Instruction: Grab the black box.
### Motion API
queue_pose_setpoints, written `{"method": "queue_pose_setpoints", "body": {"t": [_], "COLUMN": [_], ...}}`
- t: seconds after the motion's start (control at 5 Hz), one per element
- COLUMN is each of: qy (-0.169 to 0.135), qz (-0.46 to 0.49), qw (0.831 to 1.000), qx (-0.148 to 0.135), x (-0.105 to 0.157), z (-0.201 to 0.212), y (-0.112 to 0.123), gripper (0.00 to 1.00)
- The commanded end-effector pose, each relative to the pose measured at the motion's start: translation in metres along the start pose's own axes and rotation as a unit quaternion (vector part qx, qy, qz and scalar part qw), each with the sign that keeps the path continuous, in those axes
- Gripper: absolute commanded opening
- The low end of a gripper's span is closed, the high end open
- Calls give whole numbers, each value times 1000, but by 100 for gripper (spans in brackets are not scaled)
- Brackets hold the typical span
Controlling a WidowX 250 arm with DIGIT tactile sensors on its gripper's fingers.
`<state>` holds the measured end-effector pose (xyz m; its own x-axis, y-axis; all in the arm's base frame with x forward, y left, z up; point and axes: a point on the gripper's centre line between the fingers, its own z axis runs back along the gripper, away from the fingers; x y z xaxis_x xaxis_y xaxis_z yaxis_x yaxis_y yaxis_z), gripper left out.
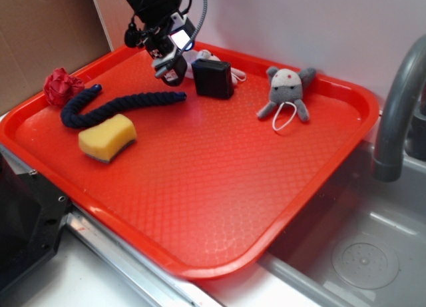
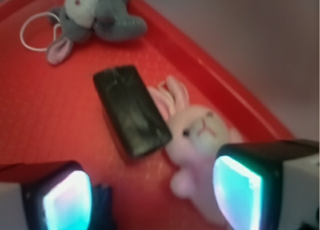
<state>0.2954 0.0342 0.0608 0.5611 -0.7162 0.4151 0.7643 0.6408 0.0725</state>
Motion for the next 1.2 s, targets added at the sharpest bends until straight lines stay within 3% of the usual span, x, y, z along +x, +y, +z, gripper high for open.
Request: {"method": "queue_pose_setpoints", "body": {"t": [0.0, 0.2, 0.4, 0.6, 0.8, 1.0], "qy": [-8, -8, 41, 82, 105, 95], "qz": [3, 3, -58, -102, -110, -116], "qw": [1000, 1000, 994, 980, 976, 974], "qx": [15, 15, -79, -147, -154, -170], "x": [14, 14, 50, 87, 102, 107], "z": [13, 13, -29, -51, -43, -34], "y": [2, 2, -8, -36, -57, -68], "gripper": [100, 100, 100, 100, 36, 0]}}
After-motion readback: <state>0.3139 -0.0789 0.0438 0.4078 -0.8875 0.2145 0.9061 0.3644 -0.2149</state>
